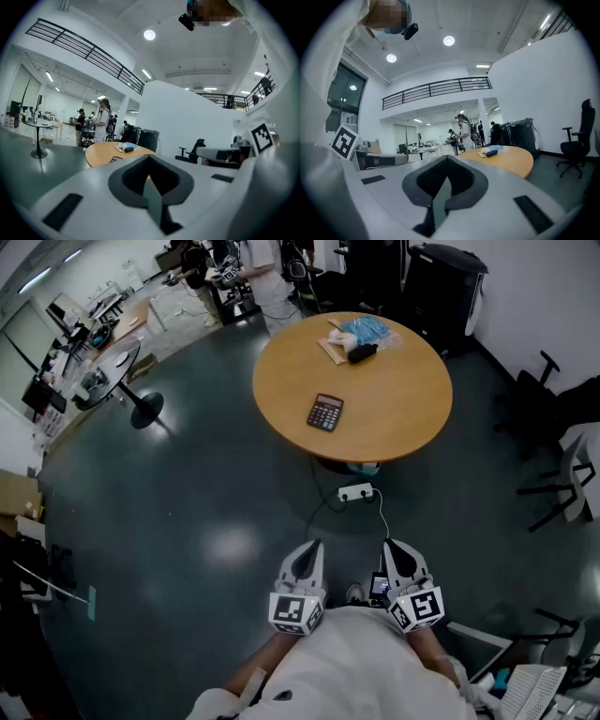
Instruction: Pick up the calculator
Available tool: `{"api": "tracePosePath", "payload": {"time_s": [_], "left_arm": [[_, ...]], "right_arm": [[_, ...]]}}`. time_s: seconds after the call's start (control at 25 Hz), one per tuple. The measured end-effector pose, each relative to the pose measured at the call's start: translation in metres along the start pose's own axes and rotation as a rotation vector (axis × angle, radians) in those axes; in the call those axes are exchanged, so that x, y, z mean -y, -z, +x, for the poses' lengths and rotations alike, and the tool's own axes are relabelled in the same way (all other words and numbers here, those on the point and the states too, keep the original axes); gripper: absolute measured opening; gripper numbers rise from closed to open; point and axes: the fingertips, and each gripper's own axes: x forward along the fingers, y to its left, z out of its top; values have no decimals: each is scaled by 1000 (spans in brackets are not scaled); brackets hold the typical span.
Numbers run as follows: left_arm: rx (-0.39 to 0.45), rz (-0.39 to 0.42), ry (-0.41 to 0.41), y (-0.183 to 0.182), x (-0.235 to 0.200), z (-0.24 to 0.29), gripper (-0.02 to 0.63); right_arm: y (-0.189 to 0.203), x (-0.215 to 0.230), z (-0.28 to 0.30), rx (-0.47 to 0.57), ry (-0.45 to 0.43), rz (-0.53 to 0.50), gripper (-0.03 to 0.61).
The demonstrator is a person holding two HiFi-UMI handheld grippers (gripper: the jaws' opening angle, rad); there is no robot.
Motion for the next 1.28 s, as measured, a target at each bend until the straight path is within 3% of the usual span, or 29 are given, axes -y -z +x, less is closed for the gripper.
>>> {"api": "tracePosePath", "payload": {"time_s": [0.52,0.8,1.0,1.28], "left_arm": [[6,-3,-36,3,12,3,8],[5,12,-99,1,-1,12,8],[-7,-12,-110,3,-37,40,8],[27,11,-69,-26,-131,126,8]], "right_arm": [[2,7,-2,-7,-52,-22,15],[10,12,19,-25,-117,-17,15],[20,22,71,-46,-132,14,15],[21,52,184,-36,-84,-7,15]]}}
